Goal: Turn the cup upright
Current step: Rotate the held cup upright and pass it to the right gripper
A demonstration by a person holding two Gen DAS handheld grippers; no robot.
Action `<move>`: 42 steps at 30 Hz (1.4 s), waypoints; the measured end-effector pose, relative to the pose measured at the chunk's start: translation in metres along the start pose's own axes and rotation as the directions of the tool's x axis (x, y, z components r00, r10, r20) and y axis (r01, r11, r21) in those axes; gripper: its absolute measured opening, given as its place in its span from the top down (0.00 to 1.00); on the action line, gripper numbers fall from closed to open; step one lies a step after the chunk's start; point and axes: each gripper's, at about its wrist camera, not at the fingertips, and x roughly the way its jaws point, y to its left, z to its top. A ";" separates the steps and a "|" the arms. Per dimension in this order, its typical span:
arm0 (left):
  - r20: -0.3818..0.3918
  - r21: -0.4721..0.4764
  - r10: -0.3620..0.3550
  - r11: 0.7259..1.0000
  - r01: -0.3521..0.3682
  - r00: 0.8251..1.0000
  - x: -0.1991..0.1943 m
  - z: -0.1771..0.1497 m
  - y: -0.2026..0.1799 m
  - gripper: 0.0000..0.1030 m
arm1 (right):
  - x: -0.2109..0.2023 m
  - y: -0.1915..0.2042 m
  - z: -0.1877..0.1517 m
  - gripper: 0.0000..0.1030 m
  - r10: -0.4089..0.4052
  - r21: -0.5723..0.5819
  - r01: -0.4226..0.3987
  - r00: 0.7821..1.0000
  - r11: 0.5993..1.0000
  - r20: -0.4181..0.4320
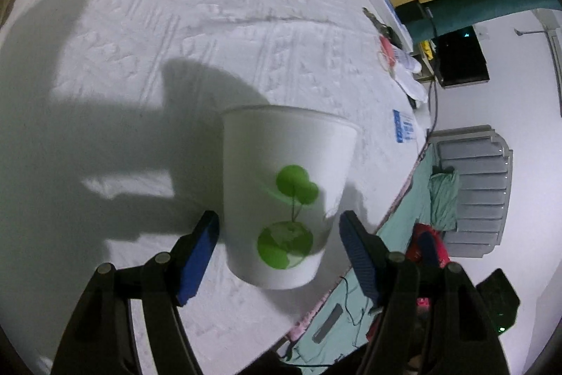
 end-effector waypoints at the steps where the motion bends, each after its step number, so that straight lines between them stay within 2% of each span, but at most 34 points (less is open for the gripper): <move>1: -0.001 0.014 -0.005 1.000 0.005 1.000 0.000 0.001 0.000 0.31 | 0.002 0.002 0.001 0.19 0.000 -0.006 0.000 1.000 1.000 -0.005; 9: 0.016 0.075 -0.031 0.997 0.029 0.999 -0.015 0.000 0.006 0.31 | 0.015 0.019 0.005 0.19 -0.018 -0.070 0.015 0.999 0.997 -0.048; 13: 0.089 0.137 -0.034 0.990 0.021 0.995 -0.040 -0.011 0.011 0.31 | 0.029 0.029 0.011 0.19 -0.037 -0.136 0.023 0.994 0.990 -0.101; 16: 0.172 0.196 -0.019 0.980 -0.015 0.985 -0.065 -0.024 0.018 0.31 | 0.043 0.039 0.020 0.19 -0.027 -0.194 -0.005 0.987 0.981 -0.161; 19: 0.277 0.247 0.035 0.963 -0.106 0.960 -0.089 -0.043 0.030 0.31 | 0.057 0.050 0.033 0.19 0.024 -0.194 -0.066 0.976 0.979 -0.215; 22: 0.335 0.221 0.064 0.964 -0.145 0.940 -0.107 -0.059 0.050 0.31 | 0.079 0.065 0.050 0.19 0.071 -0.176 -0.124 0.958 0.977 -0.277; 24: 0.385 0.212 0.089 0.960 -0.182 0.918 -0.117 -0.070 0.058 0.31 | 0.096 0.076 0.060 0.19 0.068 -0.171 -0.128 0.945 0.977 -0.320; 26: 0.435 0.202 0.121 0.953 -0.227 0.892 -0.126 -0.081 0.066 0.31 | 0.117 0.086 0.067 0.19 0.086 -0.154 -0.157 0.917 0.976 -0.391; 30: 0.468 0.187 0.121 0.955 -0.232 0.875 -0.139 -0.098 0.085 0.31 | 0.151 0.093 0.070 0.19 0.089 -0.109 -0.162 0.869 0.981 -0.486; 32: 0.484 0.188 0.125 0.952 -0.243 0.866 -0.142 -0.105 0.089 0.31 | 0.168 0.091 0.067 0.19 0.107 -0.057 -0.162 0.837 0.985 -0.537; 34: 0.494 0.192 0.122 0.950 -0.245 0.861 -0.144 -0.110 0.093 0.31 | 0.181 0.088 0.062 0.19 0.140 0.001 -0.172 0.804 0.985 -0.578; 37: 0.501 0.190 0.108 0.954 -0.231 0.859 -0.146 -0.113 0.099 0.31 | 0.196 0.090 0.055 0.19 0.166 0.043 -0.178 0.766 0.983 -0.621; 42: 0.496 0.200 0.091 0.956 -0.215 0.864 -0.144 -0.118 0.104 0.31 | 0.207 0.098 0.047 0.19 0.153 0.028 -0.179 0.737 0.983 -0.658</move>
